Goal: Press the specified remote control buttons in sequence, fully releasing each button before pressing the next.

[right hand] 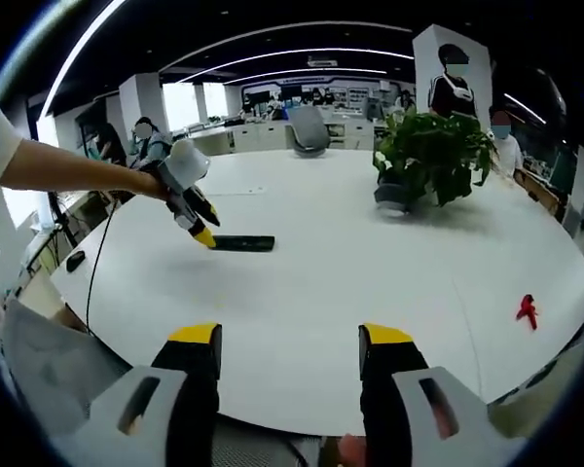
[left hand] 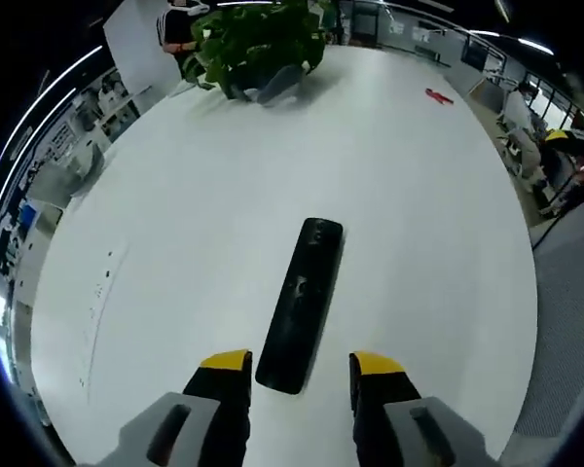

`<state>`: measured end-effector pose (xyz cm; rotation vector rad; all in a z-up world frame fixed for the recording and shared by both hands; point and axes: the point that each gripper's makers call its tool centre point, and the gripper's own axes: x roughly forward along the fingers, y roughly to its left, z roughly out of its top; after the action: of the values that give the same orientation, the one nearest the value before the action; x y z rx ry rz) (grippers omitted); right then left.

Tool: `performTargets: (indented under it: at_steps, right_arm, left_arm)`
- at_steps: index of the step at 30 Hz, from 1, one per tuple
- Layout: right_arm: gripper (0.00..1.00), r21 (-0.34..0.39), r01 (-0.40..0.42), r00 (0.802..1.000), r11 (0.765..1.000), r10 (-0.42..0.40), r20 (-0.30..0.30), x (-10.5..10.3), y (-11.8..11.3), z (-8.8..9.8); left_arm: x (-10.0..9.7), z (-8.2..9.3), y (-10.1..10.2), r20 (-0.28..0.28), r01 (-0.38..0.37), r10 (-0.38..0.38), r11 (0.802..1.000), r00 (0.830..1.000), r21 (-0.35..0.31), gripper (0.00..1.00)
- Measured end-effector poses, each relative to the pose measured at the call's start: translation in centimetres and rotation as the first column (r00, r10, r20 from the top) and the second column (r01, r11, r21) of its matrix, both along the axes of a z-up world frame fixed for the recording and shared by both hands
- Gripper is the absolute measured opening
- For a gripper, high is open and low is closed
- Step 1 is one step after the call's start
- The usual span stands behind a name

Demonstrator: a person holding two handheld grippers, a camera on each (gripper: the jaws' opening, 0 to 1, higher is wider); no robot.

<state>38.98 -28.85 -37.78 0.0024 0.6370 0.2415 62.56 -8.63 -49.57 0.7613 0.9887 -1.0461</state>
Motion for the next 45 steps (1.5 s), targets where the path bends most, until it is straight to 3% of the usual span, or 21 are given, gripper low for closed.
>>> performTargets:
  at_steps: [5,16,29,32,39,43,45]
  right_arm:
    - [0.58,-0.002,0.006,1.0,1.0,-0.006,-0.012,0.0,-0.2,-0.2]
    - [0.58,-0.004,0.014,1.0,1.0,-0.014,-0.023,0.1,-0.3,-0.5]
    - [0.57,0.006,0.021,1.0,1.0,-0.021,-0.019,0.1,-0.3,-0.4]
    - [0.57,0.005,0.016,1.0,1.0,-0.016,-0.016,0.1,-0.2,-0.3]
    - [0.56,0.012,0.009,1.0,1.0,-0.009,-0.009,0.1,-0.1,-0.2]
    - [0.56,0.015,0.007,1.0,1.0,-0.007,-0.003,0.0,-0.1,-0.1]
    - [0.56,0.019,0.007,1.0,1.0,-0.007,0.0,0.1,-0.1,0.0]
  left_arm:
    - [0.3,-1.1,0.5,-0.025,0.023,-0.021,0.998,0.999,0.057,0.33]
    - [0.9,-2.2,0.4,-0.049,0.113,-0.107,0.986,0.993,0.122,0.33]
    - [0.4,-2.8,0.3,-0.099,0.156,-0.142,0.976,0.985,0.154,0.29]
    - [-0.1,-2.8,0.2,-0.093,0.196,-0.183,0.967,0.979,0.161,0.25]
    - [-0.1,-2.8,0.2,-0.094,0.221,-0.207,0.962,0.974,0.164,0.25]
    - [-0.3,-2.7,-0.1,-0.06,0.304,-0.298,0.937,0.953,0.173,0.24]
    - [-0.4,-2.7,-0.1,-0.052,0.282,-0.277,0.941,0.959,0.186,0.24]
